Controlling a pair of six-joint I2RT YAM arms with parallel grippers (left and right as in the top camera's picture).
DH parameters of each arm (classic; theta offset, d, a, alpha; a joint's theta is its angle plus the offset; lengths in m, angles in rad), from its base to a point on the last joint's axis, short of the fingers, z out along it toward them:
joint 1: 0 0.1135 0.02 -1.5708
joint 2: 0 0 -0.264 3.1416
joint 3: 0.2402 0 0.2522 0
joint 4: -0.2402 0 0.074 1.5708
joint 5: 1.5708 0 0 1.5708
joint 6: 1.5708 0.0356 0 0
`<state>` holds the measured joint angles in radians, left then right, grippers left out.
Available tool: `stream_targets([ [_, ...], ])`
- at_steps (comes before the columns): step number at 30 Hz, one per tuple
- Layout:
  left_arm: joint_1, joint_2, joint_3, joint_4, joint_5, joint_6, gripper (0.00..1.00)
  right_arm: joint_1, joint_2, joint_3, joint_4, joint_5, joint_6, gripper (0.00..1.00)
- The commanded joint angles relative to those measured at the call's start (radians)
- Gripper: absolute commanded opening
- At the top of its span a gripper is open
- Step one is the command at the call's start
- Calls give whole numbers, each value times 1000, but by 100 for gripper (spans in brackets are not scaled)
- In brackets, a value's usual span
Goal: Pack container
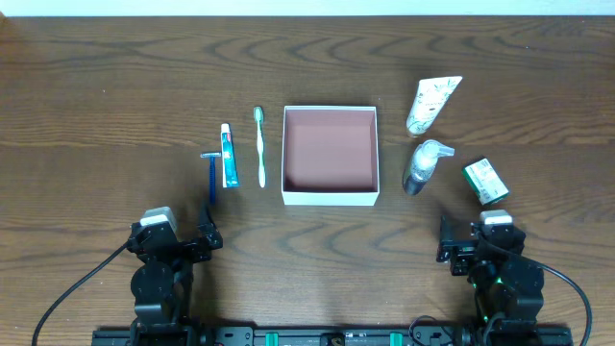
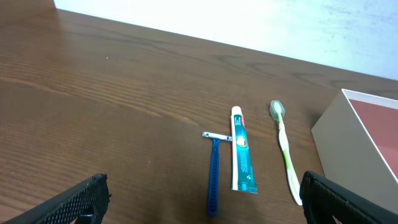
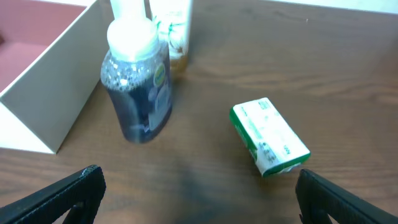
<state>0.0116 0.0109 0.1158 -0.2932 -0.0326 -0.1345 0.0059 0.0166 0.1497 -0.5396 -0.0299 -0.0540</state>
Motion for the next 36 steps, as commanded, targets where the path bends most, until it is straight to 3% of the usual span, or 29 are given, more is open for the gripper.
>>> stream_targets([
  [1, 5, -5, -23, -9, -1, -9, 98, 8, -11, -2, 37, -29, 17, 99],
  [7, 4, -5, -23, 21, 1, -16, 98, 8, -11, -2, 68, -246, 17, 99],
  [11, 4, -3, 6, 42, 1, -88, 98, 8, -11, -2, 155, -354, 27, 99],
  [15, 4, 38, 82, 40, 61, -89, 98, 7, 6, 17, 275, -352, 224, 99],
  [18, 4, 103, 140, 36, 74, -89, 98, 7, 50, 50, 317, -352, 286, 99],
  [26, 5, 473, 400, -5, 71, -88, 98, 7, 381, 282, 261, -351, 242, 99],
  [36, 5, 871, 734, -100, 34, -31, 98, 7, 927, 809, -15, -336, 70, 99],
])
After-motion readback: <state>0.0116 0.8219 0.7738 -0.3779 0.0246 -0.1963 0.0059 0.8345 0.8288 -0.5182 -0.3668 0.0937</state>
